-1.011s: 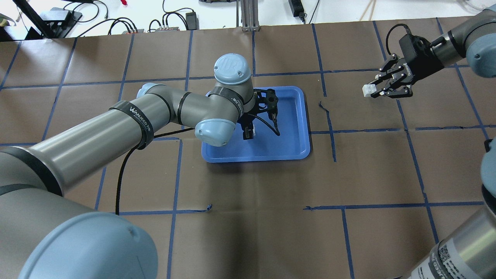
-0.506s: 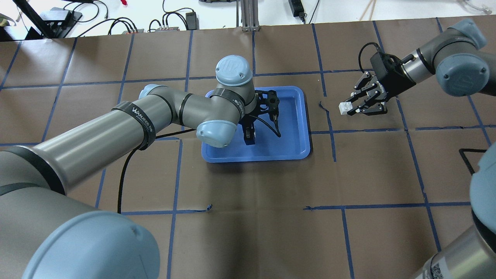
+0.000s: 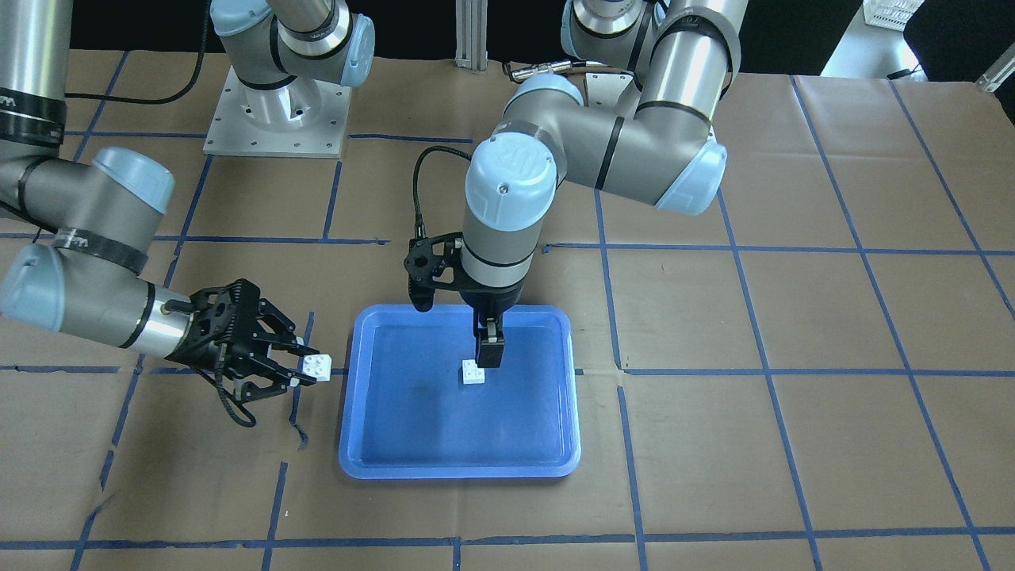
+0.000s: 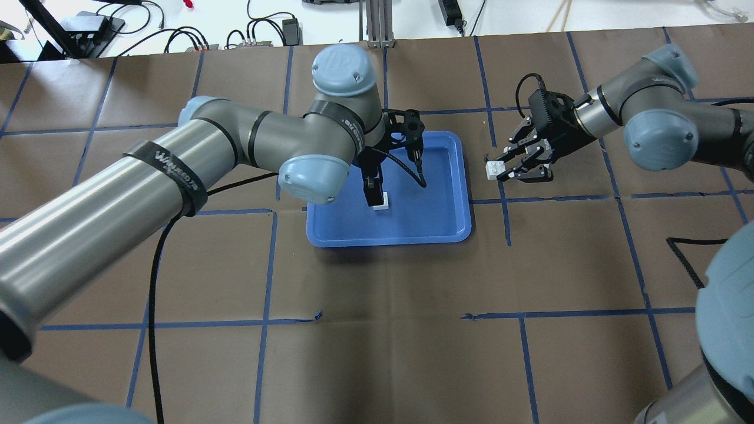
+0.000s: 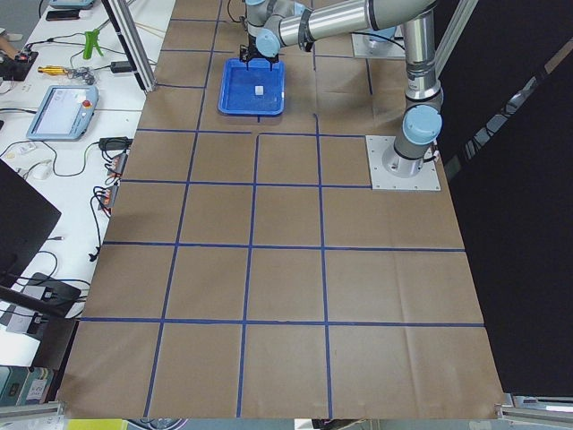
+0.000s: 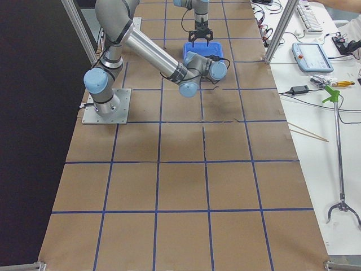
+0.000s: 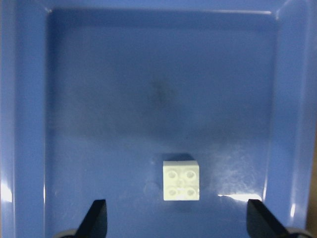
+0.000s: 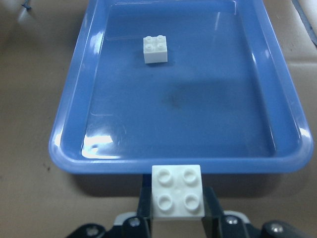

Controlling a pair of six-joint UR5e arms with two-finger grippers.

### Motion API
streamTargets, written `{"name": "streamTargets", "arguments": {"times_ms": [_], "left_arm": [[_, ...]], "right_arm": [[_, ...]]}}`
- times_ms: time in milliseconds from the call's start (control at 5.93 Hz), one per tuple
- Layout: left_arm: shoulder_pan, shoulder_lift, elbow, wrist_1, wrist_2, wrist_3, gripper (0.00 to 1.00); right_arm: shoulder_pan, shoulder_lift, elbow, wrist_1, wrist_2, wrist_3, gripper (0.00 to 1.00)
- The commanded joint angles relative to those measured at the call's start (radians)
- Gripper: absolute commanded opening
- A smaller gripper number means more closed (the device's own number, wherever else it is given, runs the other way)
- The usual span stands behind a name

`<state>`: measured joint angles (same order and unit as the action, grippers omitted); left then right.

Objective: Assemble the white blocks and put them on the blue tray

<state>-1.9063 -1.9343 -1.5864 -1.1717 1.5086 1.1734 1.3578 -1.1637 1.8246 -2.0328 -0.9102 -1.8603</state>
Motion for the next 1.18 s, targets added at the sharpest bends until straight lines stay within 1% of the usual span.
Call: {"name": "streamTargets", "arguments": {"times_ms": [0,169,337,506,674,843,1011], "left_arm": [[0.041,0.156,0.093,-0.361,-0.001,0.002,0.99],[0.080,0.213,0.100,-0.453,-0.002,0.000,0.99],[0.105,0.250,0.077,-0.497,0.002,0.000,0.99],[0.128,0.279,0.094,-0.490,0.004,-0.029,0.99],[0.160,0.316,0.094,-0.481,0.007,-0.211,0.99],[0.221,0.386,0.066,-0.485,0.008,-0.366,0.99],[0.245,0.420,0.063,-0.482,0.008,-0.568,0.99]], "right_arm": [[0.149,0.013,0.044,-0.294,0.008,0.295,0.35],[0.193,0.039,0.070,-0.417,0.007,0.381,0.35],[0.237,0.071,0.088,-0.504,0.005,0.432,0.35],[0.259,0.091,0.097,-0.536,0.001,0.458,0.35],[0.261,0.107,0.117,-0.544,0.004,0.458,0.35],[0.267,0.120,0.146,-0.597,0.004,0.458,0.35],[0.270,0.125,0.154,-0.613,0.004,0.458,0.35]]}}
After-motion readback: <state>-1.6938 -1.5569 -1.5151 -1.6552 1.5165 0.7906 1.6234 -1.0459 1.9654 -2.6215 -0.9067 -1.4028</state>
